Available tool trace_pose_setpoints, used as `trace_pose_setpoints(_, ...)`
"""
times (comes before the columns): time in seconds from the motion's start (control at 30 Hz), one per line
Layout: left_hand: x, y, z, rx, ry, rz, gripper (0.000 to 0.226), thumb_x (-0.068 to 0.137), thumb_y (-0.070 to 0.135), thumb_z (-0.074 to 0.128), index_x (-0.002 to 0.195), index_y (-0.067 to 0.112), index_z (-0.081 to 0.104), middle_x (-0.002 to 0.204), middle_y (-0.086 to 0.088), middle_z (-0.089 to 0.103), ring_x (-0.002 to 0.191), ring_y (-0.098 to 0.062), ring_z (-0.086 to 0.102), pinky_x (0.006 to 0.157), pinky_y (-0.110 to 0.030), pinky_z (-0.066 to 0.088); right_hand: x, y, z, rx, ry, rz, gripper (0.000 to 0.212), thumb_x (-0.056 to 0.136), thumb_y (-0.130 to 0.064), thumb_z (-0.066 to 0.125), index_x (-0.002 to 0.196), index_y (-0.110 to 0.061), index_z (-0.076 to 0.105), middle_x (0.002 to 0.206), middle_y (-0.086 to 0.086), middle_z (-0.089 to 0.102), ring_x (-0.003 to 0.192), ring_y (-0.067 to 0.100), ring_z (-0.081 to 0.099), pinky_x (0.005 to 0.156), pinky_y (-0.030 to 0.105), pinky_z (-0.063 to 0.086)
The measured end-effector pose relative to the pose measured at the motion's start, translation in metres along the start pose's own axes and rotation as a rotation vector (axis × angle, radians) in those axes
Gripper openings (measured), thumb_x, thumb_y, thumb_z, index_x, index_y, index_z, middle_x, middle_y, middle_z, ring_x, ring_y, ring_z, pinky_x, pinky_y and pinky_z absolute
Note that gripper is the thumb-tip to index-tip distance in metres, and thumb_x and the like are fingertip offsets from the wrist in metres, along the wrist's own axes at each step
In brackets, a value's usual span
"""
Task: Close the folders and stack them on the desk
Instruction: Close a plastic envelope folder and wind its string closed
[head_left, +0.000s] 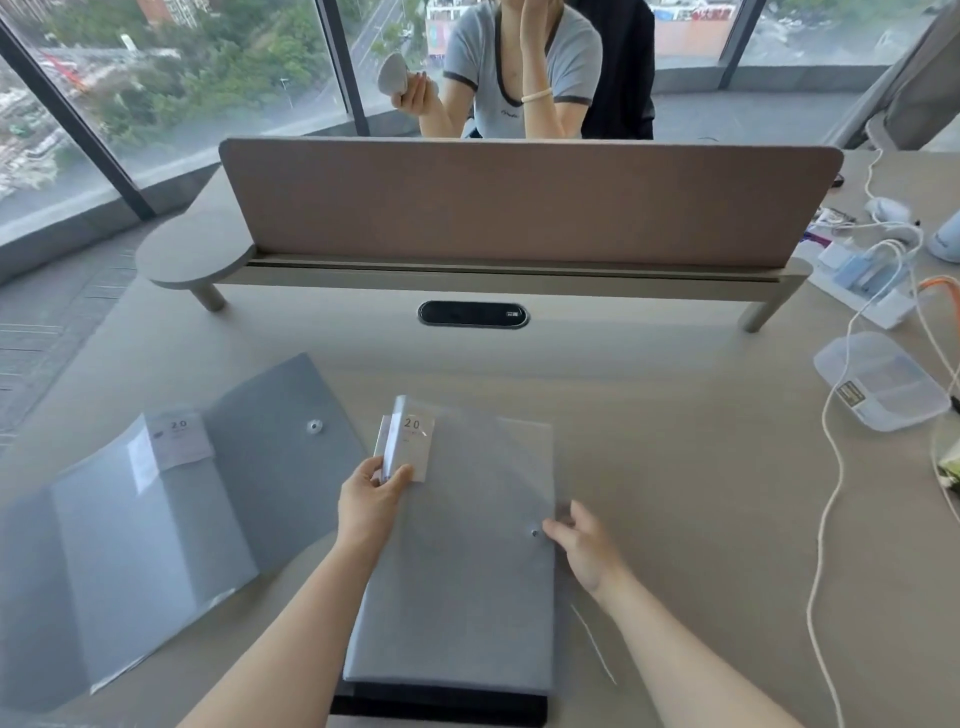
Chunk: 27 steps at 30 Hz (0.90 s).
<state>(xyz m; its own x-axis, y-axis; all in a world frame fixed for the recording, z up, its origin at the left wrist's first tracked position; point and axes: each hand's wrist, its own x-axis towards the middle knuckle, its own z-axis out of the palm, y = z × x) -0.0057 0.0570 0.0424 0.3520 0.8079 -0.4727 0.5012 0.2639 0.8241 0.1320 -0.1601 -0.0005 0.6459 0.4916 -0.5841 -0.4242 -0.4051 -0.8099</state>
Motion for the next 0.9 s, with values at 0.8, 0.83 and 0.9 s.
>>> trace_pose_setpoints(0.8, -0.021, -0.02, 0.037, 0.895, -0.085, 0.563, 0.058, 0.077, 0.025, 0.068, 0.133, 0.021, 0.058, 0.151, -0.009, 0.043, 0.14, -0.037, 0.034, 0.112, -0.044, 0.028, 0.005, 0.007, 0.023, -0.437, 0.152, 0.078, 0.028, 0.081, -0.031, 0.071, 0.083, -0.007, 0.056, 0.08, 0.006, 0.066, 0.066, 0.02, 0.059, 0.057, 0.032, 0.037)
trace_pose_setpoints(0.83, -0.026, -0.021, 0.044, 0.964, -0.222, 0.609, 0.062, 0.079, 0.035, 0.067, 0.139, 0.025, 0.053, 0.157, -0.006, 0.035, 0.147, -0.034, 0.025, 0.117, -0.043, 0.021, 0.004, 0.006, 0.023, -0.447, 0.148, 0.076, 0.026, 0.082, -0.031, 0.071, 0.079, -0.012, 0.054, 0.077, 0.002, 0.064, 0.065, 0.018, 0.057, 0.055, 0.031, 0.036)
trace_pose_setpoints(0.9, -0.034, -0.027, 0.057, 1.117, -0.416, 0.619, 0.077, 0.081, 0.053, 0.064, 0.149, 0.033, 0.035, 0.166, 0.001, 0.012, 0.153, -0.025, 0.003, 0.123, -0.042, 0.004, 0.003, 0.002, 0.024, -0.479, 0.141, 0.066, 0.024, 0.083, -0.032, 0.07, 0.076, -0.019, 0.051, 0.075, -0.003, 0.061, 0.066, 0.015, 0.056, 0.053, 0.029, 0.037)
